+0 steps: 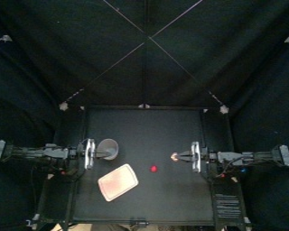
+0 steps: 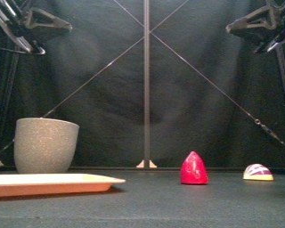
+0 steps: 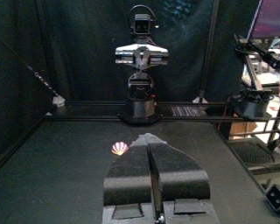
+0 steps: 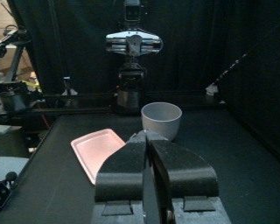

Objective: Pick the onion then place it in the grey bowl
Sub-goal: Pick the onion

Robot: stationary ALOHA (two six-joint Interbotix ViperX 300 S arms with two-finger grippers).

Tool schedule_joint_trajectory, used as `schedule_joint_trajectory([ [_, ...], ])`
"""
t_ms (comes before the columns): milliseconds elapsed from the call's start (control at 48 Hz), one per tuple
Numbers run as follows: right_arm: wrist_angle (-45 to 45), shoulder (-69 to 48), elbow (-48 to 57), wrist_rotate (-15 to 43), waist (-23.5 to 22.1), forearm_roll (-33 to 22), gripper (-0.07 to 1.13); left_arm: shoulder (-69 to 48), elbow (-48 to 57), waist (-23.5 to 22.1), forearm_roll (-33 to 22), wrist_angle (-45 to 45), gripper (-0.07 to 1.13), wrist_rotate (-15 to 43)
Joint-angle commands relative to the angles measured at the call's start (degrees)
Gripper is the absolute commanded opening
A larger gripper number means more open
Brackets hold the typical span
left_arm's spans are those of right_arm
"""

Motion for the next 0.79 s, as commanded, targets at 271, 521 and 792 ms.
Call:
schedule_joint_trajectory([
  [271,7.5,5.1,-1.1,5.5,-5.2,15.1,0.32,0.1,-1.1,1.6,0.1,4.0,-0.02,0.3],
  [521,17.1,10.3,-0.4,7.7,-10.5,22.1,1.11,0.0,-1.2,2.0,0.2,4.3,-0.01,0.4],
  [792,26.1,15.9,2.5,7.8,-16.8,22.1,0.98,0.0,-1.1,2.1,0.3,4.4,-0.01,0.4],
])
